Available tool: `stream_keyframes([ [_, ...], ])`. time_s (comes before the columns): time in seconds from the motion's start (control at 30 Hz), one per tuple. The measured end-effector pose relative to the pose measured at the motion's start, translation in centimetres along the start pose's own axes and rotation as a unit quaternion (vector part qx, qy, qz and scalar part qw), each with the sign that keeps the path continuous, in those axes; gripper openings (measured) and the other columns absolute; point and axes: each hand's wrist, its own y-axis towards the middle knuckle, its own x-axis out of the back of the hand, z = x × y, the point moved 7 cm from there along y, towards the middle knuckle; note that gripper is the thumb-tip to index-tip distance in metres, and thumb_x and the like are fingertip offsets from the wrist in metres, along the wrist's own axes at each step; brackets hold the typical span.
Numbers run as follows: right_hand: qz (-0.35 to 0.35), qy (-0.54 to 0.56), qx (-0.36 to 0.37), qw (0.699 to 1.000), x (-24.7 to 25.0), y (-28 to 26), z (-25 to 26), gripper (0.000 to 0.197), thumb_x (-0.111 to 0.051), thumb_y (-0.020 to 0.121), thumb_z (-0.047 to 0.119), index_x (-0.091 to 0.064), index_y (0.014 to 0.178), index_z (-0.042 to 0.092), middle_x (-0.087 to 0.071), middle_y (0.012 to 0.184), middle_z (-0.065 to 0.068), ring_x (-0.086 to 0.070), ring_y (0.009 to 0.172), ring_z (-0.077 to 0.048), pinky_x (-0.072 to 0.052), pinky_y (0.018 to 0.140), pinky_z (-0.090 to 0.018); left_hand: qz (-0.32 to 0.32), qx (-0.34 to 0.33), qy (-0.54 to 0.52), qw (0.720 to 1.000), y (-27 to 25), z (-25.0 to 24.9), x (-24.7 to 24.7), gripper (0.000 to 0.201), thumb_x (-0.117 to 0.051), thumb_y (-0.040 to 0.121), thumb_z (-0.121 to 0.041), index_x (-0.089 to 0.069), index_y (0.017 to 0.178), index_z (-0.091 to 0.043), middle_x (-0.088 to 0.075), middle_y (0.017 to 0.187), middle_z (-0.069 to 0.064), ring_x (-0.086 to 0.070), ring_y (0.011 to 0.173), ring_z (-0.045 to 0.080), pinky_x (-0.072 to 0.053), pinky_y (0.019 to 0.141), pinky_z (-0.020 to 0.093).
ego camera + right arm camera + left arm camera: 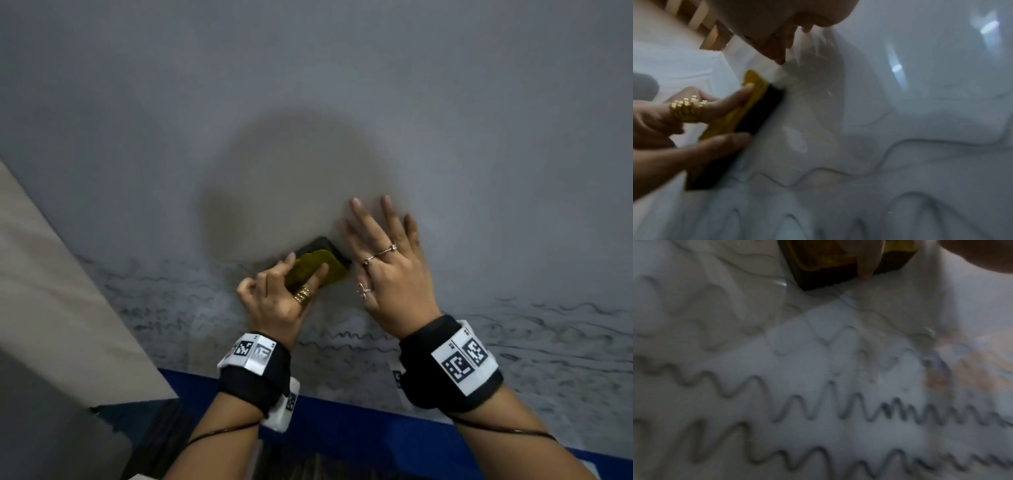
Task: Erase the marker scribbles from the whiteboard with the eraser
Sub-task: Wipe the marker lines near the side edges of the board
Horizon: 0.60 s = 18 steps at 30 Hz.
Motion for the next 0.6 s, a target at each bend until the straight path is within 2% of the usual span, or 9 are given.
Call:
stream_keyframes([
  [0.1, -0.005, -0.004, -0.008, 1.000, -0.1, 0.1, 0.1, 0.053, -0.046, 0.084, 0.022, -0.050, 0.136, 0.011, -0.028, 0.150, -0.005, -0.013, 0.142, -0.030, -0.010, 0.116, -0.052, 0.020, 0.136, -0.026, 0.990, -1.0, 5.8, 0.5, 0.041, -0.059, 0.081, -0.042, -0.052, 0.118, -0.024, -0.055, 0.111, 0.004, -0.048, 0.091, 0.020, -0.029, 0.079, 0.039],
  [0.17, -0.021, -0.010, -0.022, 0.999, -0.4, 0.2, 0.5, 0.052, -0.046, 0.085, 0.025, -0.052, 0.134, 0.008, -0.030, 0.150, -0.007, -0.014, 0.142, -0.032, -0.009, 0.115, -0.055, 0.043, 0.276, -0.073, 0.958, -2.3, 9.3, 0.5, 0.052, -0.070, 0.073, -0.037, -0.047, 0.114, -0.014, -0.061, 0.113, 0.011, -0.051, 0.098, 0.023, -0.027, 0.091, 0.038],
  [0.23, -0.048, -0.021, -0.038, 0.998, -0.6, 0.4, 1.0, 0.053, -0.049, 0.083, 0.023, -0.052, 0.133, 0.006, -0.029, 0.150, -0.010, -0.013, 0.142, -0.034, -0.007, 0.112, -0.060, 0.058, 0.372, -0.112, 0.920, -3.5, 10.9, 0.0, 0.058, -0.080, 0.069, -0.027, -0.050, 0.115, -0.007, -0.060, 0.115, 0.013, -0.051, 0.104, 0.031, -0.026, 0.102, 0.046],
  [0.3, -0.083, -0.015, -0.028, 0.996, -0.6, 0.9, 2.1, 0.054, -0.052, 0.080, 0.018, -0.052, 0.133, 0.007, -0.026, 0.150, -0.010, -0.005, 0.143, -0.032, -0.005, 0.112, -0.060, 0.058, 0.380, -0.119, 0.916, -3.4, 10.7, 0.1, 0.058, -0.077, 0.072, -0.034, -0.053, 0.119, -0.009, -0.056, 0.113, 0.009, -0.051, 0.103, 0.030, -0.030, 0.102, 0.055],
  [0.37, -0.091, 0.012, 0.007, 0.996, -1.0, 1.9, 3.6, 0.057, -0.053, 0.076, 0.011, -0.052, 0.133, 0.008, -0.027, 0.148, -0.011, 0.001, 0.145, -0.027, -0.004, 0.114, -0.056, 0.029, 0.284, -0.092, 0.954, -2.4, 9.2, 1.3, 0.054, -0.070, 0.077, -0.040, -0.051, 0.127, -0.030, -0.045, 0.111, 0.004, -0.052, 0.097, 0.030, -0.038, 0.093, 0.053],
  [0.43, -0.059, 0.036, 0.037, 0.997, -2.1, 3.3, 5.3, 0.060, -0.051, 0.074, 0.011, -0.051, 0.134, 0.009, -0.029, 0.149, -0.010, 0.003, 0.145, -0.022, -0.005, 0.115, -0.052, 0.008, 0.219, -0.104, 0.970, -1.6, 7.7, 2.7, 0.084, -0.077, 0.072, -0.022, -0.032, 0.133, -0.057, -0.040, 0.109, 0.004, -0.053, 0.092, 0.034, -0.046, 0.081, 0.046],
  [0.5, -0.020, 0.037, 0.038, 0.998, -3.4, 4.3, 6.2, 0.060, -0.049, 0.077, 0.016, -0.048, 0.137, 0.010, -0.031, 0.150, -0.008, 0.006, 0.144, -0.018, -0.004, 0.116, -0.049, 0.023, 0.222, -0.145, 0.964, -1.5, 6.9, 2.8, 0.107, -0.083, 0.065, -0.006, -0.023, 0.132, -0.065, -0.045, 0.111, 0.008, -0.056, 0.091, 0.037, -0.050, 0.077, 0.042],
  [0.53, -0.006, 0.026, 0.035, 0.999, -4.0, 4.5, 6.6, 0.059, -0.049, 0.080, 0.019, -0.046, 0.138, 0.011, -0.032, 0.151, -0.007, 0.006, 0.144, -0.018, -0.002, 0.116, -0.048, 0.033, 0.239, -0.168, 0.956, -2.0, 7.0, 2.3, 0.101, -0.082, 0.067, -0.008, -0.027, 0.130, -0.064, -0.049, 0.110, 0.010, -0.057, 0.093, 0.035, -0.051, 0.078, 0.042],
  [0.6, 0.003, 0.002, 0.022, 1.000, -4.6, 4.4, 6.8, 0.057, -0.049, 0.083, 0.025, -0.045, 0.139, 0.013, -0.031, 0.152, -0.006, 0.003, 0.144, -0.019, 0.002, 0.117, -0.047, 0.043, 0.337, -0.227, 0.913, -3.9, 8.7, 1.0, 0.061, -0.076, 0.072, -0.030, -0.043, 0.119, -0.049, -0.054, 0.108, 0.003, -0.058, 0.096, 0.024, -0.054, 0.081, 0.044],
])
